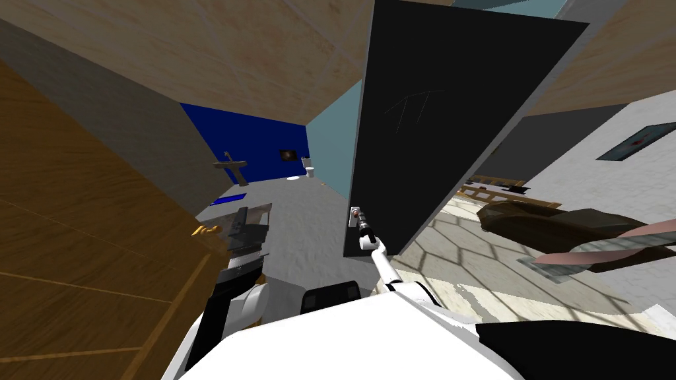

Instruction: Push the door open

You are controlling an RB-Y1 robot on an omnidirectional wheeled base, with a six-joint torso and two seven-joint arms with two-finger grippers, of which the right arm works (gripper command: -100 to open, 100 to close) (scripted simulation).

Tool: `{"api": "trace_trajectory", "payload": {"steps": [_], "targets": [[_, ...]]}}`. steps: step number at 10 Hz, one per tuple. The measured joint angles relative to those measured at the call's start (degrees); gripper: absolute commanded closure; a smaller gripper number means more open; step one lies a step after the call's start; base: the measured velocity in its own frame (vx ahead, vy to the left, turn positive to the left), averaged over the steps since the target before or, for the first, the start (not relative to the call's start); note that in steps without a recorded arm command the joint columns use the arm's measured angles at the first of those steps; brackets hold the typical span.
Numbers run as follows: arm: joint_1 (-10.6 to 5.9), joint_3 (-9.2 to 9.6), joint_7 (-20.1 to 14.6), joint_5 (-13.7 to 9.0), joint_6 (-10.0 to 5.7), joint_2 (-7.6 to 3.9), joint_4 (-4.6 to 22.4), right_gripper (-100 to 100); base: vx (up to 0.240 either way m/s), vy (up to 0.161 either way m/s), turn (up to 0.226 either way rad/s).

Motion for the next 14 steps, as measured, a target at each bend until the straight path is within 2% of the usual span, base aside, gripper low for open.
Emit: {"api": "trace_trajectory", "payload": {"steps": [1,2,4,6,8,12,14], "targets": [[0.34,-0.94,0.2,-0.1,0.12,0.16,-0.3,100,0.198,0.108,-0.086],[-0.20,-1.96,0.6,-0.3,-0.28,0.25,0.8,100,0.194,0.125,-0.069],[0.17,-3.39,1.0,-0.6,0.07,0.39,-0.2,100,0.174,0.113,-0.076],[-0.19,-4.76,1.3,-0.8,-0.03,0.34,0.0,100,0.143,0.101,-0.066],[-0.14,-5.77,1.5,-1.0,-0.12,0.45,0.3,100,0.109,0.037,-0.044],[0.14,-7.38,1.7,-1.4,-0.29,-0.38,1.0,100,0.174,0.062,-0.063],[0.16,-8.68,2.3,-1.7,-0.16,-0.33,0.7,100,0.193,0.085,-0.051]]}}
